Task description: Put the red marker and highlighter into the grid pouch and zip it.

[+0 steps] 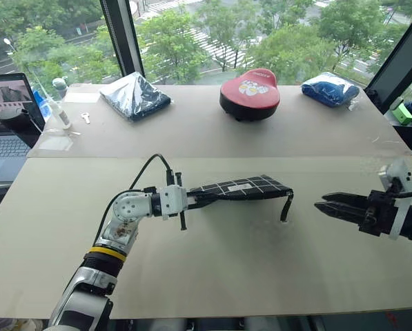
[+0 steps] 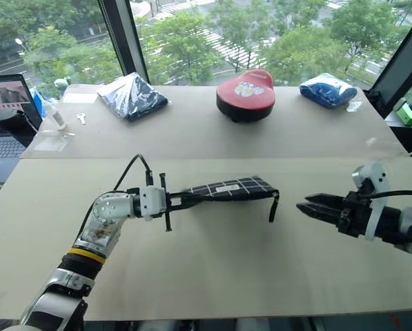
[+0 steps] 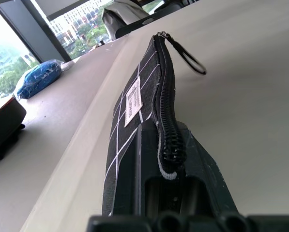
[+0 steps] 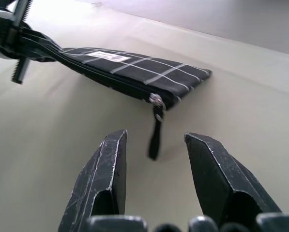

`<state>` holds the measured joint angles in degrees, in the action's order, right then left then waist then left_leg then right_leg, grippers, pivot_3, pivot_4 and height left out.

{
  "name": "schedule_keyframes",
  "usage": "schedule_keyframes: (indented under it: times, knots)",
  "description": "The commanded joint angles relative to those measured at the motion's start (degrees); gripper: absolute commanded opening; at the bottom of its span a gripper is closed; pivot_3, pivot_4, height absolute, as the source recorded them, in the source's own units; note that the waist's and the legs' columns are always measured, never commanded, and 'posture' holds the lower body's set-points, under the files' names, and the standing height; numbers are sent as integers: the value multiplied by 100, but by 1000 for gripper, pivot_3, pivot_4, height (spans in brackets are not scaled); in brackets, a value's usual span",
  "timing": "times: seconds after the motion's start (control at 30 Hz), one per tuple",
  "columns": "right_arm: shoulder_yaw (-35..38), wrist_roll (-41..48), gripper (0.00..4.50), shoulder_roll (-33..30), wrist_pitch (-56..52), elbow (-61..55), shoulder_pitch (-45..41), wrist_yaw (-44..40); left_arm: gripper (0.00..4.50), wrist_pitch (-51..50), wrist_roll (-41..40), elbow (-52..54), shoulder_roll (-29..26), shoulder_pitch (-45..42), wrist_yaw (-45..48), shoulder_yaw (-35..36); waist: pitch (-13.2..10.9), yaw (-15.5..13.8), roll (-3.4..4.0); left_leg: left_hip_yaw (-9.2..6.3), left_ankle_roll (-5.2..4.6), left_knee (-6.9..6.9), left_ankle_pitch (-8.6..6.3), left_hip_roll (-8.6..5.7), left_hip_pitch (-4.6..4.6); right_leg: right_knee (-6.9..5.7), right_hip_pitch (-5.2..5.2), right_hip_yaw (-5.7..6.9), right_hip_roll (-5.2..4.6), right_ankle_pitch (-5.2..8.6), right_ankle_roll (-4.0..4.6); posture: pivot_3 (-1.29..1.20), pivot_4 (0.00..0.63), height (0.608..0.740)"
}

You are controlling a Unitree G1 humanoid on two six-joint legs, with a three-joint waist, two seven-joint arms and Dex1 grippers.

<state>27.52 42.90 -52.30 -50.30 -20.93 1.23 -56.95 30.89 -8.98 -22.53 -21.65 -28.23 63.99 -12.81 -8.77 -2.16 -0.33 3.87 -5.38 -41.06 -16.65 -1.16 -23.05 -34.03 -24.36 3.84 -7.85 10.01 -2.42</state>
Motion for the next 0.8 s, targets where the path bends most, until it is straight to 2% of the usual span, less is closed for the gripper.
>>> schedule_keyframes:
  times: [0.03,0.07,0.1,0.13,0.17,0.27,0.33,0.47,0.57,0.7,0.8]
  knots:
    - [-9,96,2188,58,49,-256,69,132,400,599,175,-464,115,-336,53,-84,0,-19,0,-2,0,-5,0,-2,-3,0,-1,1,-2,0,0,0,150,740]
    - [-31,109,2194,72,42,-264,57,163,804,617,151,-553,126,-378,161,-124,0,-22,0,-2,0,-7,0,-3,-3,0,0,1,-3,0,-1,0,150,740]
    - [-55,114,2194,78,45,-272,46,187,916,639,102,-611,134,-404,279,-162,0,-20,0,-1,0,-13,0,-3,-4,0,1,1,-3,-1,-1,0,150,740]
    - [-81,117,2194,74,49,-271,29,205,1233,625,44,-619,137,-411,381,-189,0,-15,0,-2,0,-17,0,-3,-7,0,1,1,-3,-1,-1,0,150,740]
    - [-108,127,2194,69,50,-265,-1,223,1705,727,70,-636,148,-424,346,-177,0,-10,0,-1,1,-20,0,-3,-8,0,0,1,-3,-1,-2,0,150,740]
    - [-183,122,2194,30,82,-208,-89,258,2664,590,89,-484,132,-380,18,11,0,-8,0,-1,4,-20,2,-3,-11,2,-1,1,-4,-1,-2,0,150,740]
    - [-210,109,2194,6,97,-155,-136,250,3436,-41,-199,36,-72,-147,56,114,0,-5,-1,-1,3,-21,1,-2,-11,1,-1,1,-4,-1,-2,0,150,740]
    - [-257,20,2194,-51,175,18,-227,192,3436,-1962,-1171,1560,-716,587,199,408,0,34,1,-2,8,-18,3,6,-8,-1,-3,0,-2,-1,-2,0,150,740]
    - [-325,-64,2194,-95,273,210,-350,147,3436,-3717,-1766,2640,-1641,1271,252,650,0,116,1,-3,12,-17,5,10,-7,-2,-3,-3,-1,2,-4,0,150,740]
    - [-458,-219,2194,-152,455,517,-534,84,3436,-4905,-2225,3278,-2430,1892,134,1134,-3,133,5,-4,10,-11,4,7,-3,-2,-2,-6,2,7,-8,0,150,740]
    - [-464,-269,2194,-165,530,714,-683,58,3436,-5689,-2729,3496,-2560,2039,-354,1817,-7,88,7,-10,10,-15,4,4,-5,-2,0,-3,0,9,-11,0,150,740]
